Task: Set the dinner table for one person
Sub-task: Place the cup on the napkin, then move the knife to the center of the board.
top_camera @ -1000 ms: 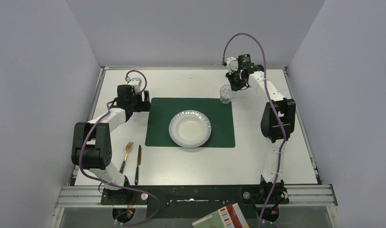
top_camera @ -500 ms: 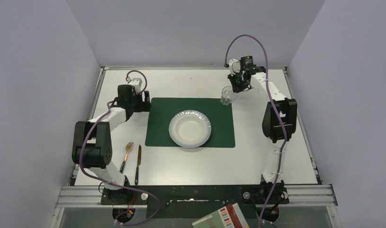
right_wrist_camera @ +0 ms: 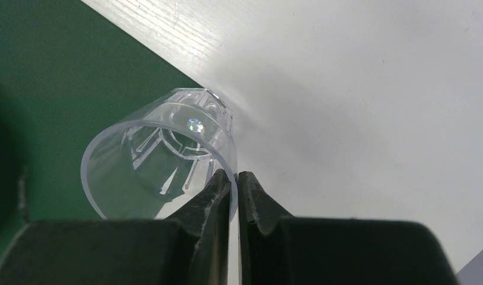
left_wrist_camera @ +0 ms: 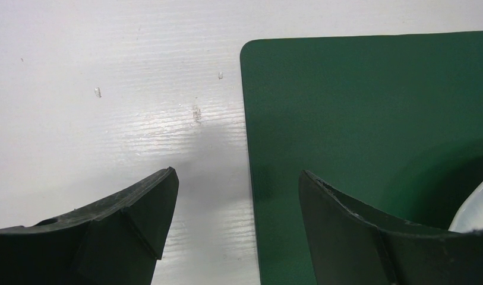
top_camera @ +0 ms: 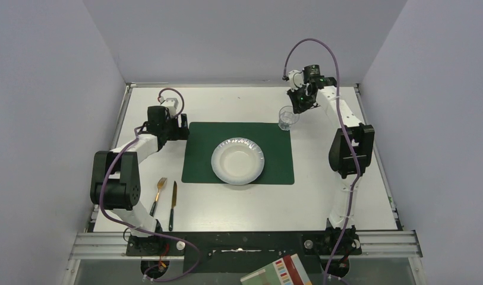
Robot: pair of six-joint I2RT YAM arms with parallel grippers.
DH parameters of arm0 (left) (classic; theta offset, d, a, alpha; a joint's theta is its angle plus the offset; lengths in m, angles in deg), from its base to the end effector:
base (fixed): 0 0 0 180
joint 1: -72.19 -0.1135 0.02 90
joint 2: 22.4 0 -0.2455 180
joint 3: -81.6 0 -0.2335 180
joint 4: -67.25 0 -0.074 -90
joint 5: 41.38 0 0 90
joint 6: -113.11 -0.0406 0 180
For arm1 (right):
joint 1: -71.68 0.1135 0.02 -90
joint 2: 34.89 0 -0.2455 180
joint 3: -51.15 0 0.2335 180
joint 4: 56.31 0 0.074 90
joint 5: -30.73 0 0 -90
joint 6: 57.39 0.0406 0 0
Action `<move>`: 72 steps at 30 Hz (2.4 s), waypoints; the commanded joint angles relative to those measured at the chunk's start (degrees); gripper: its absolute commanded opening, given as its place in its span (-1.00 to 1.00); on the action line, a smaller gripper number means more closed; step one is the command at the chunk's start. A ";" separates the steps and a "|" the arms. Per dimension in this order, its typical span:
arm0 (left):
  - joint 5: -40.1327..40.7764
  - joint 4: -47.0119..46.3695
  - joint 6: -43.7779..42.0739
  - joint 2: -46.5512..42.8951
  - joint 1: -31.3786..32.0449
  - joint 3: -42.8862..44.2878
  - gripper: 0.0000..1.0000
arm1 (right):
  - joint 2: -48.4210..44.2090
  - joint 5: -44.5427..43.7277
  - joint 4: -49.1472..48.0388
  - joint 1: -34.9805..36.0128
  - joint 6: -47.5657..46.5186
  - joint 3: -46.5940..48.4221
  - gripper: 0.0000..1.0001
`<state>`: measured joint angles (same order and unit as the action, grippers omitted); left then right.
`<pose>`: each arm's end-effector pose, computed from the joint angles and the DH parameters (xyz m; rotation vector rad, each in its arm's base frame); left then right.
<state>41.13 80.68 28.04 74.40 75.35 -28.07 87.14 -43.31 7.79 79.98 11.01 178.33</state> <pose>0.3449 -0.0243 0.1799 0.0344 2.2695 -0.2229 0.4348 0.0747 0.2457 -0.7567 2.4476 0.2741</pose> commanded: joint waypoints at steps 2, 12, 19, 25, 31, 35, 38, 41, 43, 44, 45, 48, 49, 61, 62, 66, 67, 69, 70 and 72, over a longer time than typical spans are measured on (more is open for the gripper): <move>-1.21 -1.27 0.17 0.24 -0.35 3.01 0.47 | -3.33 1.35 1.44 -0.09 -0.09 1.86 -1.00; -1.25 -1.01 0.04 0.03 -0.43 3.01 0.47 | -1.01 1.92 1.86 0.13 -0.75 0.54 -1.00; -1.30 -1.01 -0.09 0.31 -0.43 3.10 0.47 | 0.67 -0.17 1.37 -0.03 -1.60 0.06 -1.00; -1.39 -1.01 -0.11 0.43 -0.43 3.10 0.47 | 1.50 -0.91 0.66 -0.30 -1.74 -0.11 -1.00; -1.57 -0.92 -0.04 0.65 -0.43 3.18 0.47 | 1.87 -0.94 0.07 -0.38 -1.61 -0.10 -0.55; -1.74 -0.77 -0.04 0.76 -0.43 3.34 0.47 | 1.62 -0.81 -0.70 -0.34 -1.19 0.03 -0.02; -2.02 -0.49 -0.03 1.05 -0.43 3.53 0.47 | 0.78 -0.28 -1.93 -0.30 -0.43 0.16 0.18; -2.08 -0.39 -0.05 1.03 -0.43 3.58 0.47 | -0.75 0.81 -2.86 -0.05 0.42 1.70 0.25; -1.95 -0.35 -0.09 0.80 -0.43 3.67 0.47 | -2.86 0.49 -4.97 0.14 1.23 2.21 0.28; -1.69 -0.32 -0.16 0.52 -0.43 3.75 0.47 | -4.33 0.07 -6.59 0.27 1.72 2.18 0.28; -1.10 -0.24 -0.29 0.17 -0.43 3.90 0.47 | -6.67 -0.39 -9.02 0.43 2.44 1.03 0.28; 4.30 1.57 -3.24 -1.64 -0.43 5.85 0.47 | -16.83 0.02 -18.42 1.37 3.04 -6.97 0.30; 7.93 2.76 -4.15 -2.49 -0.61 7.67 0.47 | -20.10 2.19 -20.08 1.94 1.92 -9.47 0.32; 24.81 6.77 -2.39 -17.17 -10.63 6.66 -1.00 | -30.40 10.02 -12.71 19.22 -25.39 -37.20 0.59; 23.89 6.91 -2.71 -17.65 -11.65 5.69 -1.00 | -30.42 4.18 -15.00 19.79 -27.28 -39.02 0.47; 24.56 4.01 -2.71 -18.43 -13.46 1.61 -0.35 | -34.56 -14.66 -30.63 18.56 -30.52 -46.80 0.45; 24.85 3.36 -2.65 -18.54 -13.64 0.93 -0.25 | -35.69 -16.25 -31.64 18.11 -31.13 -46.81 0.47; 25.04 2.69 -3.34 -18.70 -13.87 0.28 -0.21 | -38.06 -16.39 -30.99 17.83 -32.54 -45.41 0.53; 25.44 2.30 -3.70 -18.81 -13.88 -0.06 -0.21 | -38.45 -16.22 -28.99 18.57 -34.41 -44.09 0.55; 26.48 1.28 -3.93 -19.20 -13.99 -0.70 -0.21 | -39.32 -13.16 -26.61 19.96 -41.69 -42.69 0.58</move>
<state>65.44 86.28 25.22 56.60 61.80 -28.79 54.82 -53.65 -13.69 98.01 -19.13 130.01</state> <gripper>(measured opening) 0.393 0.773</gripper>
